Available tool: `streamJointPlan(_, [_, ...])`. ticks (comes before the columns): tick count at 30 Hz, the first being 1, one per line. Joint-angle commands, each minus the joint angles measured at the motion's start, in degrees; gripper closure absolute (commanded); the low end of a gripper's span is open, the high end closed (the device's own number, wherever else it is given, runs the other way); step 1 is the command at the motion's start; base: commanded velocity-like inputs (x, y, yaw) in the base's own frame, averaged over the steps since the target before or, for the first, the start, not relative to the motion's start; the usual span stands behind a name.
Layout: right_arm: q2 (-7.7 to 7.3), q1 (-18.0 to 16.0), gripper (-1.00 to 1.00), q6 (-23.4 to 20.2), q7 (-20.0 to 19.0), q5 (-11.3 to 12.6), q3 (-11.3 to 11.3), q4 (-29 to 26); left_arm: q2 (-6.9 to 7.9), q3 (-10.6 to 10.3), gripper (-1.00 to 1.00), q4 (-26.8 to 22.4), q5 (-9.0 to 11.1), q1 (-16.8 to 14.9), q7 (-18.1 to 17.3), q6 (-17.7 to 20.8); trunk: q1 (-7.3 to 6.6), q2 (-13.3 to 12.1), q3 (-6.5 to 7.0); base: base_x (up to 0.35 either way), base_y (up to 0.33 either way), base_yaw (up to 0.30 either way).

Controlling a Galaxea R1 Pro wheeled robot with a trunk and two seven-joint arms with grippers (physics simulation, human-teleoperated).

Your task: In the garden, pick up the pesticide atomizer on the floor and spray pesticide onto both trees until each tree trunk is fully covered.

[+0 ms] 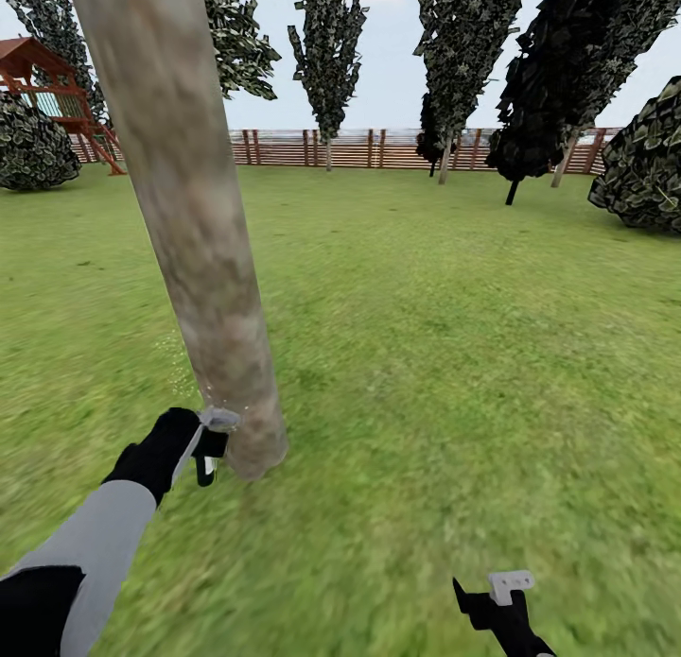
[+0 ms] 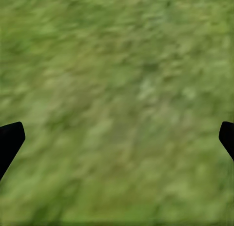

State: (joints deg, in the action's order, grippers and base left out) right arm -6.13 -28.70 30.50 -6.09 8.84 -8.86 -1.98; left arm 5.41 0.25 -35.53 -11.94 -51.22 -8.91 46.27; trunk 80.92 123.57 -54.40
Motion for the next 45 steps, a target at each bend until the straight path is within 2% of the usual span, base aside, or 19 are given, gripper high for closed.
streamJointPlan(1, [-0.02, -0.04, -1.00, 0.18, -0.32, 0.64, -0.37, 0.05, 0.84, 0.02, 1.00, -0.05, -0.34, 0.05, -0.93, 0.22, -0.01, 0.02, -0.05, 0.000, 0.000, 0.000])
streamJointPlan(2, [-0.02, -0.04, -1.00, 0.18, -0.32, 0.64, -0.37, 0.05, 1.59, -0.04, 1.00, -0.04, -0.53, 0.44, -1.12, 0.19, -0.01, 0.02, -0.05, 0.000, 0.000, 0.000])
streamJointPlan(4, [-0.02, -0.04, -1.00, 0.13, -0.32, 0.64, -0.37, 0.05, 1.83, 0.04, 1.00, -0.06, -0.43, 0.51, -1.18, 0.22, -0.01, 0.02, -0.05, 0.000, 0.000, 0.000])
streamJointPlan(12, [-0.02, -0.04, -1.00, 0.10, -0.32, 0.65, -0.37, 0.05, 1.07, 0.01, 1.00, -0.12, -0.19, 0.48, -1.19, 0.22, -0.01, 0.02, -0.05, 0.210, 0.000, 0.000])
streamJointPlan(16, [-0.02, -0.04, -1.00, 0.10, -0.32, 0.65, -0.37, 0.05, 1.46, 0.16, 1.00, -0.39, -0.11, -0.06, -1.19, 0.22, -0.01, 0.02, -0.05, 0.018, 0.000, 0.169])
streamJointPlan(19, [-0.02, -0.04, -1.00, 0.12, -0.32, 0.65, -0.37, 0.05, 1.71, 0.27, 1.00, -2.66, -0.10, -0.36, -1.19, 0.35, -0.01, 0.02, -0.05, 0.001, 0.000, 0.079])
streamJointPlan(22, [-0.02, -0.04, -1.00, 0.11, -0.32, 0.61, -0.38, 0.06, 1.69, 0.28, 1.00, -6.45, -0.05, -0.36, -1.23, 5.41, -0.01, 0.02, -0.05, 0.000, 0.000, 0.009])
streamJointPlan(25, [-0.02, -0.04, -1.00, 0.14, -0.32, 0.59, -0.39, 0.05, 1.64, 0.27, 1.00, -8.07, -0.02, -0.30, -1.27, 6.36, -0.01, 0.02, -0.05, 0.000, -0.019, 0.001])
streamJointPlan(37, [-0.02, -0.04, -1.00, 0.09, -0.34, 0.56, -0.46, 0.05, 1.09, 0.28, 1.00, -8.42, 0.03, -0.02, -1.52, 6.55, -0.01, 0.02, -0.05, 0.000, -0.252, 0.000])
streamJointPlan(45, [-0.02, -0.04, -1.00, 0.09, -0.35, 0.56, -0.40, 0.05, 1.66, 0.36, 1.00, -8.42, -0.01, -0.13, -1.98, 6.49, -0.01, 0.02, -0.05, 0.000, -0.273, 0.001])
